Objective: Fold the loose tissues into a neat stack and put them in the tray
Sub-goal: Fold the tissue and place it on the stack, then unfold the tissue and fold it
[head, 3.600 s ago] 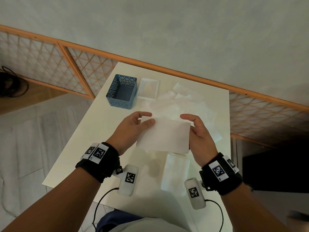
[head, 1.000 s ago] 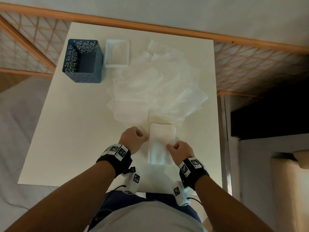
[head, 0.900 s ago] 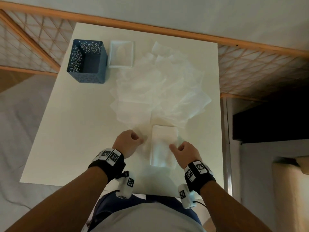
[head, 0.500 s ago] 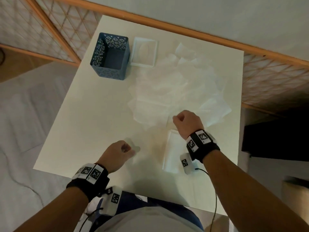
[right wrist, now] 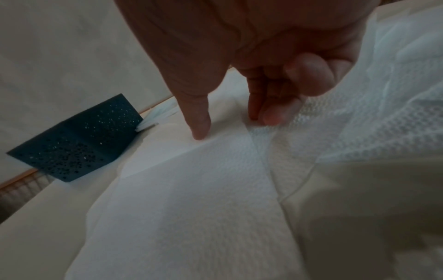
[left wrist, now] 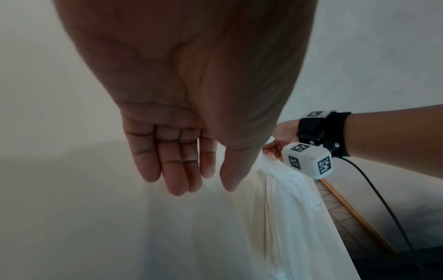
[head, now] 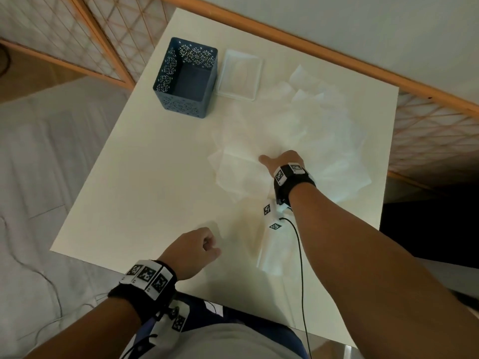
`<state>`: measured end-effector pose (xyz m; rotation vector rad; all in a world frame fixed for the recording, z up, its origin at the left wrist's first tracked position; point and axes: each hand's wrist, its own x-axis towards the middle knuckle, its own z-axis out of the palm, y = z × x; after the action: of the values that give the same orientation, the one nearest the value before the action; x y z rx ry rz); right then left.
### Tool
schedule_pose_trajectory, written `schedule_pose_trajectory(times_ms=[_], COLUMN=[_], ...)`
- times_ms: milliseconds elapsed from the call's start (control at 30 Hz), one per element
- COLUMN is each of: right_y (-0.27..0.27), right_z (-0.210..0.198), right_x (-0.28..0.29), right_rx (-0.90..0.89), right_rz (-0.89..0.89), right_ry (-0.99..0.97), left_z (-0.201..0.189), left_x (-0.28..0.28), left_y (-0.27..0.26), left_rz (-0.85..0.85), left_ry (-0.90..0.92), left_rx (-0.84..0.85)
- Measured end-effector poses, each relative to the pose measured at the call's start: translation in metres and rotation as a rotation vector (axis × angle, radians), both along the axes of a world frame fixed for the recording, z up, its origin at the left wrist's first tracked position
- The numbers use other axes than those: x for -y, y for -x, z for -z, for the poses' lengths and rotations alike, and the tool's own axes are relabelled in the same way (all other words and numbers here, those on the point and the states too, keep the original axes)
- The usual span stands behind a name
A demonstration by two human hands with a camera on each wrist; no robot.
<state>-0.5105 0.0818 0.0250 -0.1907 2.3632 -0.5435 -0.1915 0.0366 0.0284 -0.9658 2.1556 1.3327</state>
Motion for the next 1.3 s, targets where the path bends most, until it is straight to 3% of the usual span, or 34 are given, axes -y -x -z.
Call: schedule_pose_trajectory(times_ms=[267, 467, 733, 900, 1000, 1133, 1300], right_y=[-0.011, -0.016, -0.023, -0.030, -0.031, -0.034, -0.032], right_z=[-0.009, -0.025, -0.055, -0.080, -0.090, -0.096, -0.108], right_x=[0.001, -0.015, -0.042, -0.056, -0.065, -0.075, -0.089], right_rx=[0.080, 0.088, 0.196, 0.314, 0.401, 0.428, 0.460], right_rz=[-0.006, 0.082, 0.214, 0.290, 0.326, 0.355, 0.385], right_ry=[0.040, 0.202, 0.472, 0.638, 0.718, 0.760, 0.816], left_z=[-0.003, -0.007, -0.016, -0.032, -0.043, -0.053, -0.063], left_x=[0.004, 0.024, 0.051, 0.062, 0.060, 0.049, 0.043], left_y=[0.009, 0.034, 0.095, 0.130, 0.144, 0.150, 0.140], left_rz=[-0.014, -0.090, -0.465, -0.641, -0.670, -0.708, -0.612], left_ry=[0.006, 0.023, -0.054, -0.308, -0.481, -0.664, -0.615], left_rx=[-0.013, -0.029, -0.193, -0.241, -0.208, -0.282, -0.467])
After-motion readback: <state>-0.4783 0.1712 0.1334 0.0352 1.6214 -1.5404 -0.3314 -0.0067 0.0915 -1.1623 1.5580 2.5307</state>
